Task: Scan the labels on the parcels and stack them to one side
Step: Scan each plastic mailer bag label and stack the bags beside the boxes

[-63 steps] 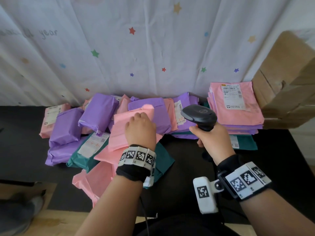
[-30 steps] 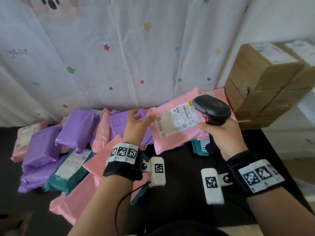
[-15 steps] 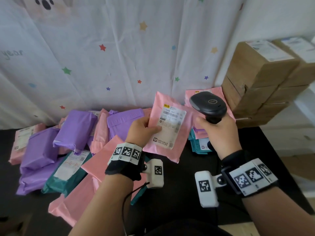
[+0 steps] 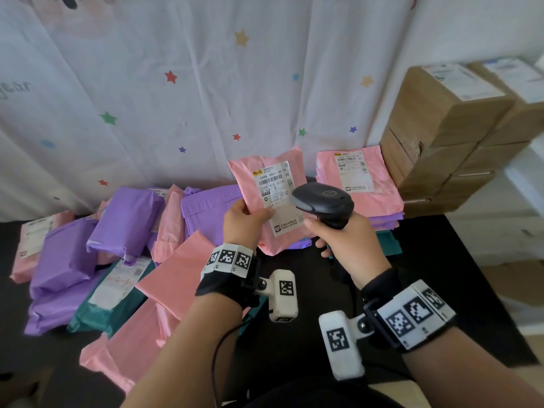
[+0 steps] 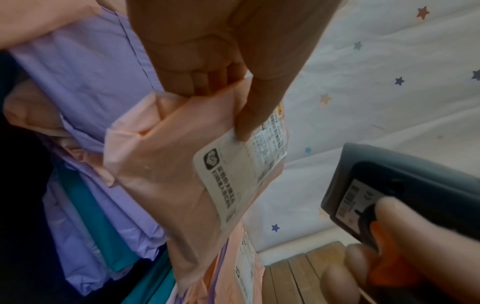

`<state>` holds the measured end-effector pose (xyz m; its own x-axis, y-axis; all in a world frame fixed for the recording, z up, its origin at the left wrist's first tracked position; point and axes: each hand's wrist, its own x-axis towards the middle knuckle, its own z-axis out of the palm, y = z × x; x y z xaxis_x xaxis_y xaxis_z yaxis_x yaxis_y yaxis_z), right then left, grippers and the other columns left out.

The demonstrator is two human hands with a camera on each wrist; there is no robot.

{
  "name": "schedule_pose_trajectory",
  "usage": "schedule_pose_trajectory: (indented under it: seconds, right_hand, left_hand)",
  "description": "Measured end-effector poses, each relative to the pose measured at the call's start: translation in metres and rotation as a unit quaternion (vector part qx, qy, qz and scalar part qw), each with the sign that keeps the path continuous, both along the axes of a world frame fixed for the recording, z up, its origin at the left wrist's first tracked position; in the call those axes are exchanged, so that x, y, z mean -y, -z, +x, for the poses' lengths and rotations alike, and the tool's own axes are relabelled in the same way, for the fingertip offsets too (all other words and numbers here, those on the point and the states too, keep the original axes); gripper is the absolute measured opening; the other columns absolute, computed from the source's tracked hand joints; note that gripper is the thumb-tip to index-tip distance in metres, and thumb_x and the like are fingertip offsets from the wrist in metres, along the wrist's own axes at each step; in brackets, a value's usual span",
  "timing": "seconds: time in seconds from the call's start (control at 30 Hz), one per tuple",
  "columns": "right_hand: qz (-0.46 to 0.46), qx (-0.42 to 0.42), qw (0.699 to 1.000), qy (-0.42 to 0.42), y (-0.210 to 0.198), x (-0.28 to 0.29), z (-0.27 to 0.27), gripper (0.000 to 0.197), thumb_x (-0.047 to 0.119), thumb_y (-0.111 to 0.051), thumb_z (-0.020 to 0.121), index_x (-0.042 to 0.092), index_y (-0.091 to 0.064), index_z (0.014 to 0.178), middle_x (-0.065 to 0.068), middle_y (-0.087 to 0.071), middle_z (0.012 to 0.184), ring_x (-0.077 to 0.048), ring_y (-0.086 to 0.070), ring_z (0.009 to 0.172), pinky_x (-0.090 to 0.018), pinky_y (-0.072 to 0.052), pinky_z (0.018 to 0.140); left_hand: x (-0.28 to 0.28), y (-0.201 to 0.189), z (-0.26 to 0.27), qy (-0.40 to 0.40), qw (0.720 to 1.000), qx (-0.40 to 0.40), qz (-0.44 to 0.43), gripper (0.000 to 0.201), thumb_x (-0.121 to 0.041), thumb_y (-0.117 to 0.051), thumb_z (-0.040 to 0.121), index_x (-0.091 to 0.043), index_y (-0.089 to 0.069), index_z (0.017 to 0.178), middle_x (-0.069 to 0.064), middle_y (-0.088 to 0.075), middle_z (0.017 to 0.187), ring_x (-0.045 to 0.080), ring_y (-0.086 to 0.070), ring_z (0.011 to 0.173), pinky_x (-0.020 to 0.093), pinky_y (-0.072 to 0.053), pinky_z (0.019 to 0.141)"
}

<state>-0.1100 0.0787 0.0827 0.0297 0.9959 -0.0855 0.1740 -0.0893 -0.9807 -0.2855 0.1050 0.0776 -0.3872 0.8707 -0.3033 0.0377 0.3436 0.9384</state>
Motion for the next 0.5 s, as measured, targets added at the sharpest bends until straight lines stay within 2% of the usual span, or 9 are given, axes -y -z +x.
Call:
schedule_pose_trajectory:
  seconds: [0.2,0.33,0.5]
  right_hand:
    - [-0.003,0.014,1.0,-0.016,-0.0002,0.0022,0.0027,0.009,0.028,-0.075,0.086,0.027,-0.066,0.084,0.019,-0.067,0.057,0.003,-0.059,0.045,-0.01,-0.041,0.042]
    - [0.004,0.022,1.0,-0.02,0.0002,0.0019,0.0026,0.011,0.028,-0.075,0.085,0.03,-0.065,0.082,0.023,-0.067,0.059,0.003,-0.062,0.049,-0.01,-0.043,0.044]
    - [0.012,0.015,1.0,-0.019,0.0006,0.0019,0.0033,0.012,0.027,-0.075,0.085,0.031,-0.065,0.081,0.021,-0.068,0.06,0.002,-0.064,0.053,-0.012,-0.046,0.046]
  left_hand:
    - [0.0009,0.0013,0.0007,-0.001,1.0,-0.03,0.003,0.033,-0.011,-0.071,0.082,-0.008,-0.062,0.113,0.007,-0.07,0.107,0.024,-0.069,0.093,0.045,-0.058,0.082]
    - [0.0011,0.0022,0.0006,0.003,0.999,-0.053,0.004,0.033,-0.012,-0.07,0.082,-0.009,-0.062,0.114,0.007,-0.07,0.109,0.024,-0.068,0.096,0.045,-0.057,0.083]
    - [-0.0013,0.0036,0.0013,0.001,0.998,-0.07,0.005,0.03,-0.011,-0.07,0.082,-0.012,-0.062,0.11,0.006,-0.069,0.109,0.024,-0.067,0.096,0.043,-0.058,0.082]
